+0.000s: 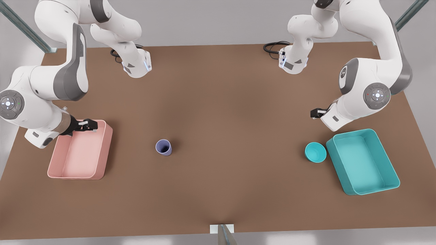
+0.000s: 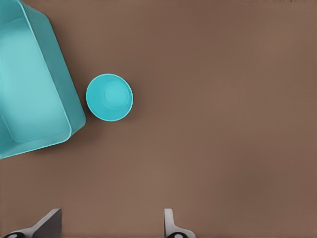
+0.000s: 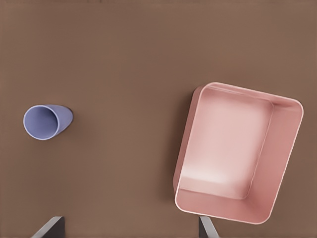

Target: Put the bowls and cups in different boxes

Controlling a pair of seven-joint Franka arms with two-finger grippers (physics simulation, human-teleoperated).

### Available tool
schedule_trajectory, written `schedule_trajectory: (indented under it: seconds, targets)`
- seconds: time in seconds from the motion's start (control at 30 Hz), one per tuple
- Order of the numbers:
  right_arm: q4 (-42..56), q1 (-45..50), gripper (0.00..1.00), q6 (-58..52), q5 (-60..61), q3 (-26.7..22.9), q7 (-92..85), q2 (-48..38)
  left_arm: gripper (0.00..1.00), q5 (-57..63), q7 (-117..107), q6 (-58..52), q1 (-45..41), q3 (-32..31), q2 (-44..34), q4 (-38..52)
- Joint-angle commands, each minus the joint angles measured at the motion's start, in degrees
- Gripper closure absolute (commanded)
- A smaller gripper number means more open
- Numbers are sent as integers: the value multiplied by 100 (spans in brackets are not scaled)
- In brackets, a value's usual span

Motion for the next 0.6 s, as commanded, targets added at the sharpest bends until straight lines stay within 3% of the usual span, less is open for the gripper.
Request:
schedule_trajectory:
  seconds: [0.0, 0.07, 0.17, 0.23, 0.37, 0.57]
  targets:
    - [1, 0, 0, 40, 14, -2, -65, -7, 0, 9, -12, 7, -2, 0, -6, 11]
    - [1, 9, 0, 40, 6, 7, -65, 19, 0, 255, -3, 428, -142, 8, 424, 11]
    - [-174, 333, 0, 285, 93, 51, -73, 353, 0, 958, 375, 2046, -370, -35, 1681, 126]
    - [-770, 562, 0, 1250, 111, 42, -65, 503, 0, 1037, 279, 2028, -721, -18, 1769, -129]
    - [-1414, 738, 0, 3141, 357, 51, 225, 1082, 0, 1723, 208, 3530, -538, 61, 2367, -138]
    - [-1800, 914, 0, 4030, 585, 112, 683, 1303, 0, 2083, 225, 3725, -283, 114, 2789, -331]
